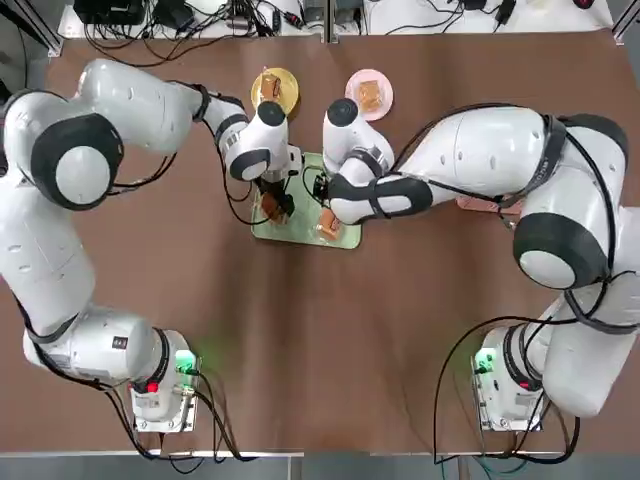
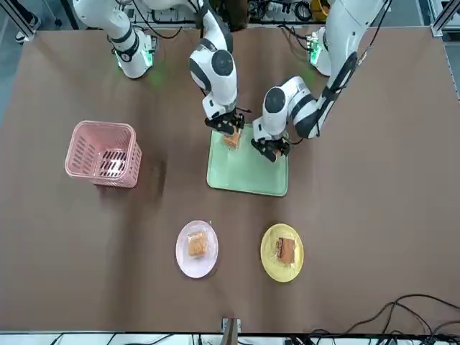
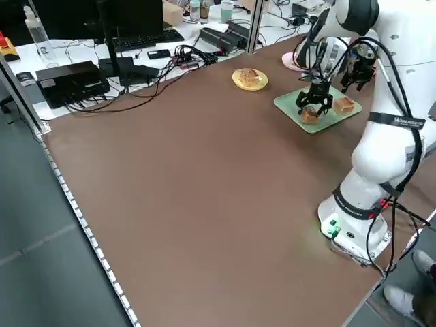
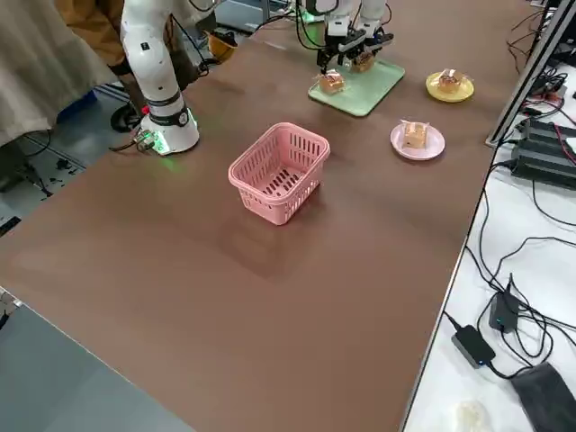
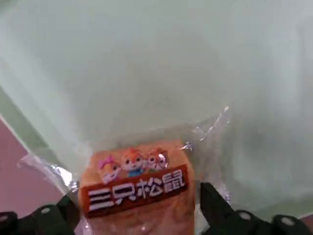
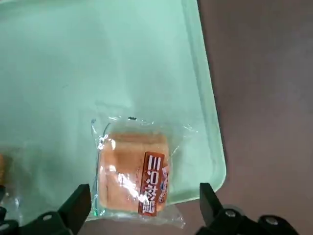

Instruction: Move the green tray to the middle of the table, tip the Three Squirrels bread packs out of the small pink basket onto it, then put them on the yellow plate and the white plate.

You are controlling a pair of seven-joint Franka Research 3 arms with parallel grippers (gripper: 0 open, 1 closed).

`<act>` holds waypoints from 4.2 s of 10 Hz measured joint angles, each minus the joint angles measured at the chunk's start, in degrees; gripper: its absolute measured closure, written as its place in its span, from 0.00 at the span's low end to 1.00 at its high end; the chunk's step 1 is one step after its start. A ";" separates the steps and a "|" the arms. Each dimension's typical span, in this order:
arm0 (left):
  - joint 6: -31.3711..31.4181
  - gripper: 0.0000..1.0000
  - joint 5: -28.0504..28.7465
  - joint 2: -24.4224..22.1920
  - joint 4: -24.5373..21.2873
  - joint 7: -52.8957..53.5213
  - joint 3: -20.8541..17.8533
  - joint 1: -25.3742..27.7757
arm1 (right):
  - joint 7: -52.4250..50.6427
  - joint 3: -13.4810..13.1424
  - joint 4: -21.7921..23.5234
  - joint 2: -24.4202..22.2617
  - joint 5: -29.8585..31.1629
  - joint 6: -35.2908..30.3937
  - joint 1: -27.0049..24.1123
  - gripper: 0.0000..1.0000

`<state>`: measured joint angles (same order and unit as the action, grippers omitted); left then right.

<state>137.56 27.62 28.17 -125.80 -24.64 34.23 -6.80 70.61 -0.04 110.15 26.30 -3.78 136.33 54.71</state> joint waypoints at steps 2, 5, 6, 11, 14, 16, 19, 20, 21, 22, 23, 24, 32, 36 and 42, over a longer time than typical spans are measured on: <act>0.02 0.00 0.00 1.37 0.87 -0.04 -0.08 0.00 | 0.66 0.00 0.06 2.30 -0.04 3.81 0.51 0.02; -0.01 0.01 0.04 1.81 1.19 -0.04 -0.12 0.01 | 1.91 -0.02 0.05 4.42 -0.06 6.69 0.88 0.02; -0.11 0.15 0.04 1.80 1.32 -0.04 -0.12 0.01 | 1.94 -0.02 0.06 4.91 -0.06 6.70 0.89 0.02; -3.23 0.47 0.20 1.00 3.06 -0.06 -0.04 0.57 | 2.04 0.04 -0.23 7.77 -0.06 7.30 1.09 0.04; -8.50 0.49 0.63 -0.13 10.33 -0.33 -0.58 1.69 | 2.08 -0.06 -0.97 7.81 0.00 7.34 1.11 0.30; -9.80 0.53 0.63 -0.39 17.01 -0.33 -0.65 3.68 | 2.03 -0.82 -2.56 7.61 0.03 7.25 0.25 0.41; -9.94 0.52 0.63 0.89 26.41 -0.35 -1.16 6.45 | -5.24 -3.43 -7.27 7.06 0.24 7.27 -5.67 0.43; -9.96 0.52 0.63 2.50 30.50 -0.35 -1.94 6.60 | -9.40 -3.68 -9.58 6.94 0.24 7.18 -9.32 0.44; -9.96 0.52 0.63 4.57 33.95 -0.35 -2.43 6.62 | -13.61 -3.76 -11.62 6.92 0.26 6.88 -12.74 0.51; -9.82 0.52 0.63 6.84 36.78 -0.35 -2.78 6.56 | -18.13 -3.78 -14.01 6.99 0.28 5.43 -15.88 0.51; -9.31 0.52 0.63 8.79 39.16 -0.35 -3.59 6.31 | -22.32 -3.76 -17.94 7.30 0.29 1.05 -18.53 0.51; -8.46 0.52 0.63 10.44 41.49 -0.35 -4.95 5.74 | -25.24 -3.73 -23.53 8.57 0.29 -5.04 -20.44 0.54; 2.80 0.50 0.63 16.84 47.03 -0.37 -12.96 0.33 | -34.54 -3.71 -52.41 30.39 0.48 -12.03 -25.27 0.56; 4.63 0.50 0.64 19.82 47.36 -0.37 -14.39 -1.02 | -36.64 -3.72 -53.00 31.65 0.53 -9.78 -25.32 0.56; 9.76 0.44 0.73 25.05 48.92 0.21 -16.70 -2.16 | -38.58 -4.59 -53.32 32.97 0.92 -7.27 -25.25 0.43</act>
<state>147.32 28.35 53.23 -76.89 -24.42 17.53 -8.96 32.03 -4.63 56.83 59.27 -2.87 129.06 29.47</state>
